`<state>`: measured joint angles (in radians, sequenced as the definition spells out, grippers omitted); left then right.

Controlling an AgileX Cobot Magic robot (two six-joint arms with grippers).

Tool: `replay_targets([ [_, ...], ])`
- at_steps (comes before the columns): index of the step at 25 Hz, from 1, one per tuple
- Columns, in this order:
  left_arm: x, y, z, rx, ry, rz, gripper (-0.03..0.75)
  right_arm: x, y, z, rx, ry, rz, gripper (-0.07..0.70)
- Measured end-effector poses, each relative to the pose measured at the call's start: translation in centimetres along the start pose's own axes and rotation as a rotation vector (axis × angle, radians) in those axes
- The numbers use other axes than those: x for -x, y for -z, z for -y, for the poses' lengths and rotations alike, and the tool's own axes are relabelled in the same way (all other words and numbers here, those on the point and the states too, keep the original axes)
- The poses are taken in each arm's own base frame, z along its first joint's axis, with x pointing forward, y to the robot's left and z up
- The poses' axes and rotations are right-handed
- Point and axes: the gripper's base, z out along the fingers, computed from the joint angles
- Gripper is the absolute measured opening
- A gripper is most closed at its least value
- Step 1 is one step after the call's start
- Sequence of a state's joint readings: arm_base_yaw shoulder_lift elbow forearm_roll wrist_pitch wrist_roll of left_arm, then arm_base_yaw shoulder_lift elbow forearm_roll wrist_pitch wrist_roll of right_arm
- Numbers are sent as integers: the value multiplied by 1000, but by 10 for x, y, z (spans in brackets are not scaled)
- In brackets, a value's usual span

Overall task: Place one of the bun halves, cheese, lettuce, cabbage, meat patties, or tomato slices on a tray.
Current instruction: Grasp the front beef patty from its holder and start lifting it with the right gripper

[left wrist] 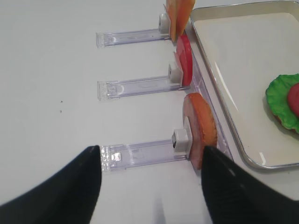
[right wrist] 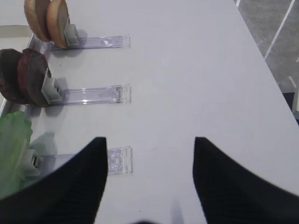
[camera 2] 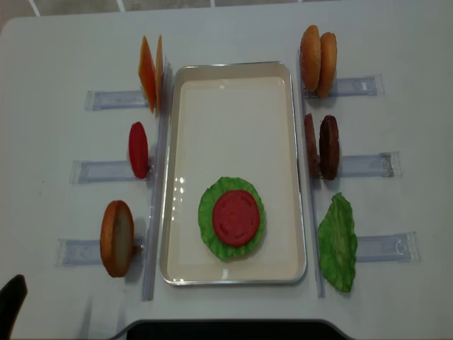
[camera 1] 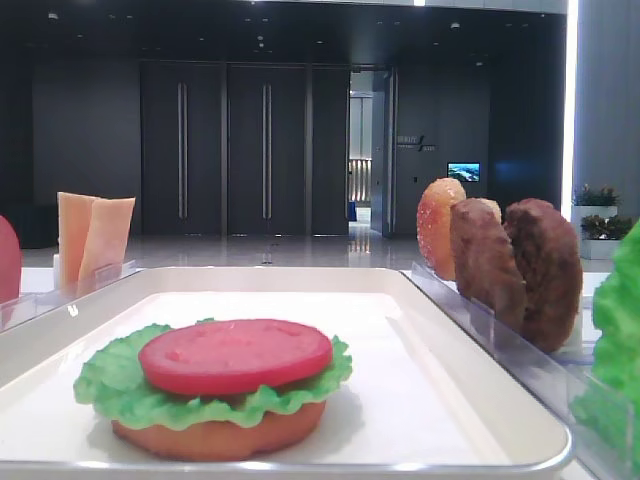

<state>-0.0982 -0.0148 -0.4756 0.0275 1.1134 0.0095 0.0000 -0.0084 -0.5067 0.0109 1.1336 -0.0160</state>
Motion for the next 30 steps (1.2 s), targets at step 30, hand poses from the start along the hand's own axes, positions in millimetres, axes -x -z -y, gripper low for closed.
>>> replay_targets([
  [30, 0, 0, 0, 0, 0, 0, 513, 0, 0, 0, 0, 0, 0, 392],
])
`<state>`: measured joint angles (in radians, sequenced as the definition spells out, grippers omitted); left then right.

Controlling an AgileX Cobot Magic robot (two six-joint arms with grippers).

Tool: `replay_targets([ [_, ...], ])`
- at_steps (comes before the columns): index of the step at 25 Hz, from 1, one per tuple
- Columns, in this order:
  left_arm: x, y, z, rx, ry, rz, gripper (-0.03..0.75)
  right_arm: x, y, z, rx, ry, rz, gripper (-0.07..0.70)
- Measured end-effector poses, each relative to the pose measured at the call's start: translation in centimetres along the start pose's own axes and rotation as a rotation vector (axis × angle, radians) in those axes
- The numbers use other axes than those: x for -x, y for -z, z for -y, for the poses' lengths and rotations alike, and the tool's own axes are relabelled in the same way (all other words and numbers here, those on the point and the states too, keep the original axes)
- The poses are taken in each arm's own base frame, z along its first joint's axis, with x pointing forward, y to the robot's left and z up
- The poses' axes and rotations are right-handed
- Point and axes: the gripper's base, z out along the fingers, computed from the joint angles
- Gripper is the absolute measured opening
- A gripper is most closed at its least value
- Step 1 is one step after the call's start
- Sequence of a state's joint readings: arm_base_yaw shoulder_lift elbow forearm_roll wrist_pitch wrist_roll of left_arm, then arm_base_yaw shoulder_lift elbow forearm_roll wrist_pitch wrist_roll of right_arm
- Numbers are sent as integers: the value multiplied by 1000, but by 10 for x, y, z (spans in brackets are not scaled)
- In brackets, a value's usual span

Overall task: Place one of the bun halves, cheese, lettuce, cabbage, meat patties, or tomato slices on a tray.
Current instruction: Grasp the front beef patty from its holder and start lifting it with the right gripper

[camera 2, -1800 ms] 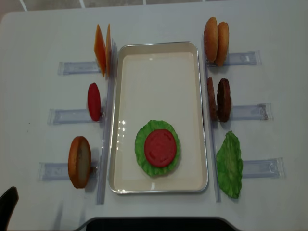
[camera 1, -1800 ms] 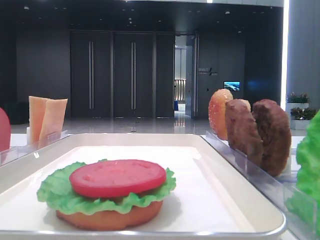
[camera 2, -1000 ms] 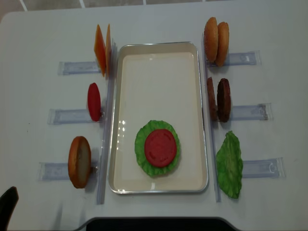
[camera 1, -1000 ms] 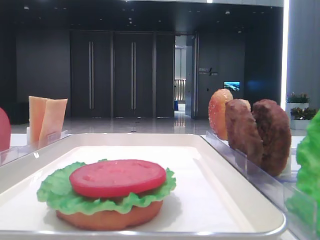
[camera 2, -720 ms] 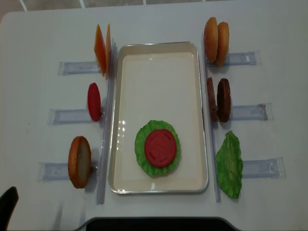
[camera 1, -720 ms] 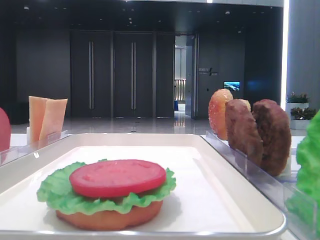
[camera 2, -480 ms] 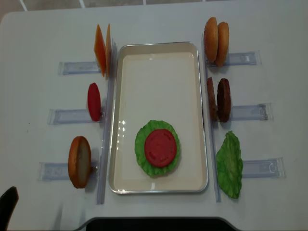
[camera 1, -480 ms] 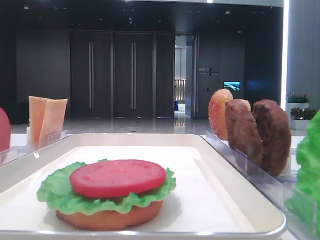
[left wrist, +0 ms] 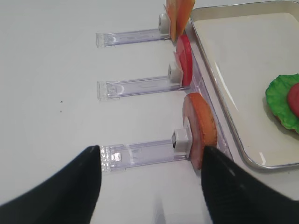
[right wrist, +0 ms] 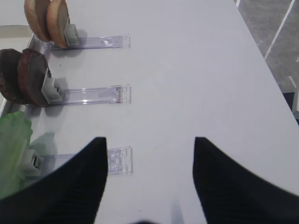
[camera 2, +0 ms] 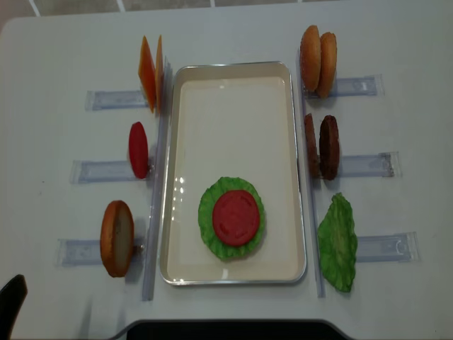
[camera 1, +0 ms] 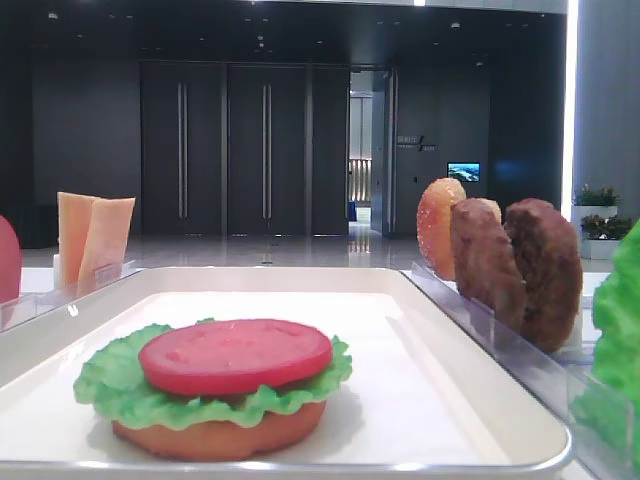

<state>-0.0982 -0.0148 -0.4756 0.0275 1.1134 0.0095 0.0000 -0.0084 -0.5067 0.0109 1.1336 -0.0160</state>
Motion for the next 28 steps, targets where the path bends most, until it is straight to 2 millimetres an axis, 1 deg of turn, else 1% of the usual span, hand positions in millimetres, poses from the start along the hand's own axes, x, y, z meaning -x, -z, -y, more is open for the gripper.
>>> replay_targets([
  [2, 0, 0, 0, 0, 0, 0, 513, 0, 0, 0, 0, 0, 0, 407],
  [3, 0, 0, 0, 0, 0, 0, 513, 0, 0, 0, 0, 0, 0, 432],
  [4, 0, 0, 0, 0, 0, 0, 513, 0, 0, 0, 0, 0, 0, 462],
  [7, 0, 0, 0, 0, 0, 0, 513, 0, 0, 0, 0, 0, 0, 596],
  [10, 0, 0, 0, 0, 0, 0, 513, 0, 0, 0, 0, 0, 0, 647],
  [17, 0, 0, 0, 0, 0, 0, 513, 0, 0, 0, 0, 0, 0, 654],
  [19, 0, 0, 0, 0, 0, 0, 513, 0, 0, 0, 0, 0, 0, 641],
  [25, 0, 0, 0, 0, 0, 0, 513, 0, 0, 0, 0, 0, 0, 571],
  [28, 0, 0, 0, 0, 0, 0, 513, 0, 0, 0, 0, 0, 0, 562],
])
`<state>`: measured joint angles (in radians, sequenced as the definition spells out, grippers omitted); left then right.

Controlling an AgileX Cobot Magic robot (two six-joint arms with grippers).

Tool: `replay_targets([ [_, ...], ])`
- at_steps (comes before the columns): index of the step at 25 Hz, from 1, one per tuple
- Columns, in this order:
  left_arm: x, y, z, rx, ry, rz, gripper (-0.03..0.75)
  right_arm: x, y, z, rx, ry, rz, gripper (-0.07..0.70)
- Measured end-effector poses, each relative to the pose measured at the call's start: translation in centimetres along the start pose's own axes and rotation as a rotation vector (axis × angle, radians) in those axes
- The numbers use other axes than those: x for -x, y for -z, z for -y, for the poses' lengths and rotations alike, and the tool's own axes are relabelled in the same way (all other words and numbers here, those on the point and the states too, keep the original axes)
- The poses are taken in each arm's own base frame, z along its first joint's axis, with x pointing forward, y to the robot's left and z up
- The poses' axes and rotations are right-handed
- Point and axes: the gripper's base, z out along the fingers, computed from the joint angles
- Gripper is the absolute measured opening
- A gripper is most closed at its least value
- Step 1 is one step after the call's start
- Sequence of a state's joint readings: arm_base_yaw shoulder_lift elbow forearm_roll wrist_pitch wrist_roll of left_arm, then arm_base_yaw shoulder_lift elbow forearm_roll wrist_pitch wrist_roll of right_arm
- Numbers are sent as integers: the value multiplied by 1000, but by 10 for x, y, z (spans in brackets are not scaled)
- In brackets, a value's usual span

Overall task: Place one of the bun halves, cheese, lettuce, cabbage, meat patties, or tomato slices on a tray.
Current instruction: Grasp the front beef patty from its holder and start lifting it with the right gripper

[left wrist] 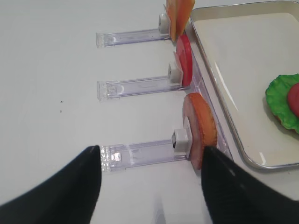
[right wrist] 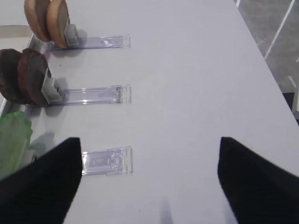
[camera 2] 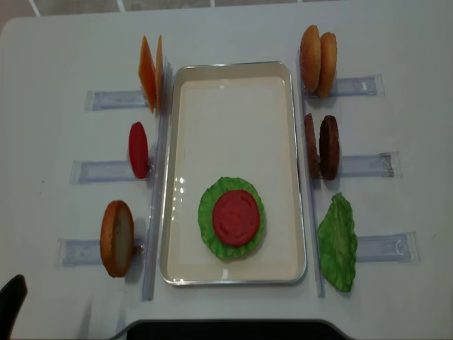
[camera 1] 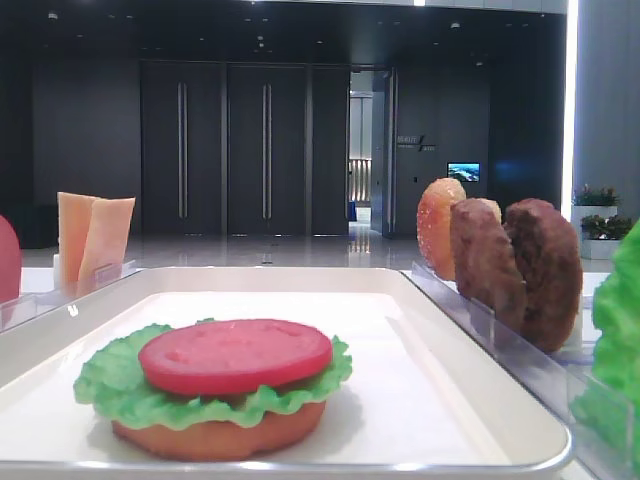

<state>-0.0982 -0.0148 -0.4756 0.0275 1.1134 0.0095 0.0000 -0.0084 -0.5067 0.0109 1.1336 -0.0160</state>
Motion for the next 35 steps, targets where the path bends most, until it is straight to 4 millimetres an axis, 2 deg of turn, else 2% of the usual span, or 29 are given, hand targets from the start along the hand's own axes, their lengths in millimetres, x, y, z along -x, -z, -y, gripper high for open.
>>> replay_targets([
  [35, 0, 0, 0, 0, 0, 0, 513, 0, 0, 0, 0, 0, 0, 560],
])
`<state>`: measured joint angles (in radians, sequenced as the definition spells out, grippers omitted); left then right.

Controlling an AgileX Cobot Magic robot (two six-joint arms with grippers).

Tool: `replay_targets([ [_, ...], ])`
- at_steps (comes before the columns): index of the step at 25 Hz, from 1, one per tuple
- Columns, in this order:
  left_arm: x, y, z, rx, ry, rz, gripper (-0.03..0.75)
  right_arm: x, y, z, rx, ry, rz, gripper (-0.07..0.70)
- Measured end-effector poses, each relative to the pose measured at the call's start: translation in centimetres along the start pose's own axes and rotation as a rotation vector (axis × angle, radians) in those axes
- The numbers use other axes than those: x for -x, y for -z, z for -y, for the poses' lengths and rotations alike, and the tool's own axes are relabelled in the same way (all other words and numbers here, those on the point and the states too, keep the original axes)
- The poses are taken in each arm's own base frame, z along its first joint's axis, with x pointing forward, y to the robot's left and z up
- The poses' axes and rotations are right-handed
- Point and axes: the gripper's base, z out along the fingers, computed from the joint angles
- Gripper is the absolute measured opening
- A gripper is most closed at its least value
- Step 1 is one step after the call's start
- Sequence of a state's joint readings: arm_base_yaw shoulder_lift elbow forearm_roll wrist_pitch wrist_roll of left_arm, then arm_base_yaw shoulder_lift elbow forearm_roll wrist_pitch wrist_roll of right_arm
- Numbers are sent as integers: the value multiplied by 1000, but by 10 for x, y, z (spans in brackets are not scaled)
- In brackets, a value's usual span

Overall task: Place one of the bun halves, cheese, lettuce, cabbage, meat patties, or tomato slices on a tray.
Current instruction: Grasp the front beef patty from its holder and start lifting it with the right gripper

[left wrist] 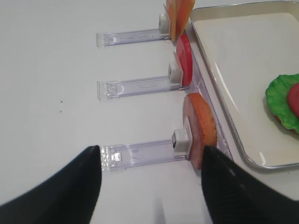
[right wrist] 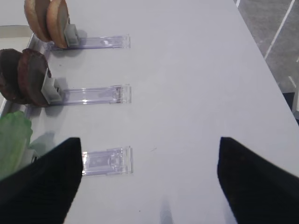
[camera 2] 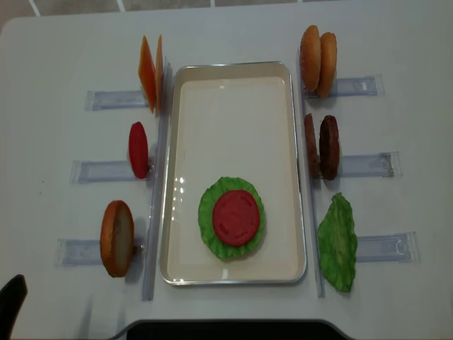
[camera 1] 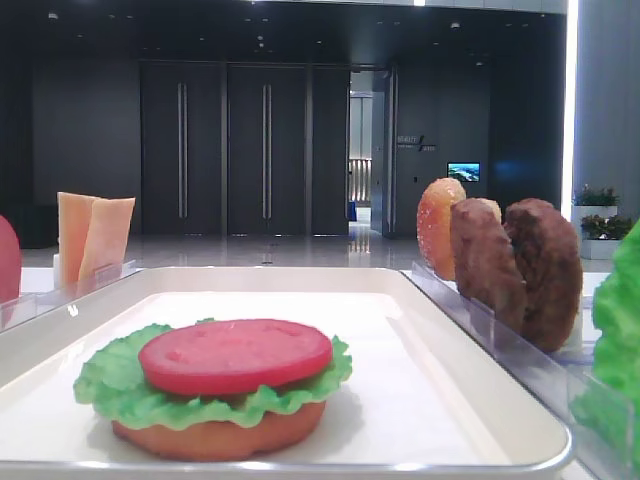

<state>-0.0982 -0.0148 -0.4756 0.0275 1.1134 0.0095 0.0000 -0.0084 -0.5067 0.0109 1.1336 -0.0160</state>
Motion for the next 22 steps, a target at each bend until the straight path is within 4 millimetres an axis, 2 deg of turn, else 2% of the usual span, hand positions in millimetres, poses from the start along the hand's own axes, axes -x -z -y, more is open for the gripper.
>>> replay_targets([
  [22, 0, 0, 0, 0, 0, 0, 513, 1, 1, 0, -2, -6, 11, 560],
])
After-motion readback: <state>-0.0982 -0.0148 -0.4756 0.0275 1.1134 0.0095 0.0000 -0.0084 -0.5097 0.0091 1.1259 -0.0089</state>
